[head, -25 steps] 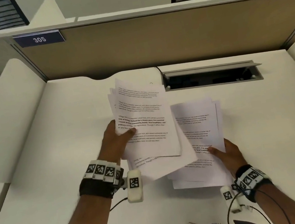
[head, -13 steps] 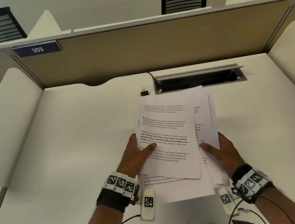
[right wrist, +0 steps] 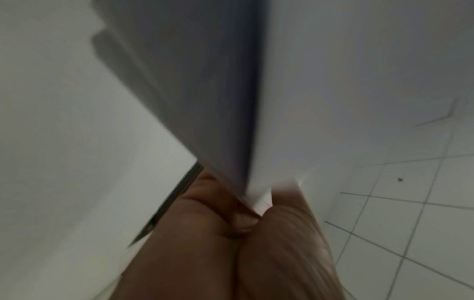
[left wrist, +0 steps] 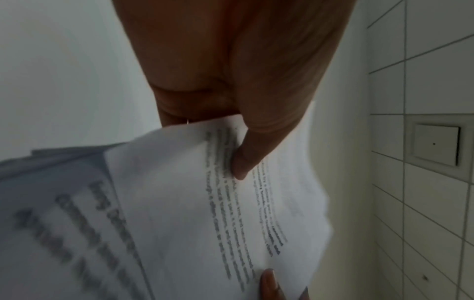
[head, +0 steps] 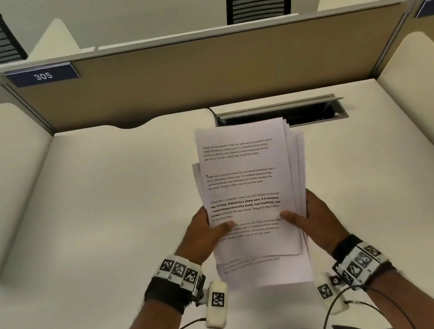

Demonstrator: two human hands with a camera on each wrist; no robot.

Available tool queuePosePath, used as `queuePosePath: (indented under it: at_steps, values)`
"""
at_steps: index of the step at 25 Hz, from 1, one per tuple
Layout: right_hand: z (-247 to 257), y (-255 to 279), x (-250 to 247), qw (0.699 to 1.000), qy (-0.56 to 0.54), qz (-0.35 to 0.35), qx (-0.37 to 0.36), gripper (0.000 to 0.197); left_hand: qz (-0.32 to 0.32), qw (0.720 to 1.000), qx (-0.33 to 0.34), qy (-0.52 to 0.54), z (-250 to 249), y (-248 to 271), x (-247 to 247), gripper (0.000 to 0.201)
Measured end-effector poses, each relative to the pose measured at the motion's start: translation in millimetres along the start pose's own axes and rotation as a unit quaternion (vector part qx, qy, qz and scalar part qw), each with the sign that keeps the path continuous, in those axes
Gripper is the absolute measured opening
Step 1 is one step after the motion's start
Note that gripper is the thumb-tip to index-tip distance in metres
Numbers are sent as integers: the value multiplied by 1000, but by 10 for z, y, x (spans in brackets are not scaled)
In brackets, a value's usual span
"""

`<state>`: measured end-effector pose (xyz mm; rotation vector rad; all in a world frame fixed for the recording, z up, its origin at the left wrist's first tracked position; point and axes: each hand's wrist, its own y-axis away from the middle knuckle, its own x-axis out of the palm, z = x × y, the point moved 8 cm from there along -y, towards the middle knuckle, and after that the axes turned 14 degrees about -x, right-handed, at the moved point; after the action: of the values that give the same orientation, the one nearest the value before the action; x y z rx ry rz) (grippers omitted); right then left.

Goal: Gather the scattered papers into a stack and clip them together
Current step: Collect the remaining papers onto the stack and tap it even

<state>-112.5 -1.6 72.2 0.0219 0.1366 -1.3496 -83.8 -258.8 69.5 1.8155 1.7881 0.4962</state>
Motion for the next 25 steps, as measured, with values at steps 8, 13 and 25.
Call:
queuePosePath:
  at_steps: [8,13,25]
  values:
    - [393,-81,-202,994,56,-68,-71,27,-61,988,132,-52,-439,108,-1,29]
    - [377,-73,-162,992,81,-59,-71,28,-47,988,108,-103,-398,73,134,34]
    - [341,-123,-122,994,77,-47,-68,49,-59,985,121,-105,-441,61,44,37]
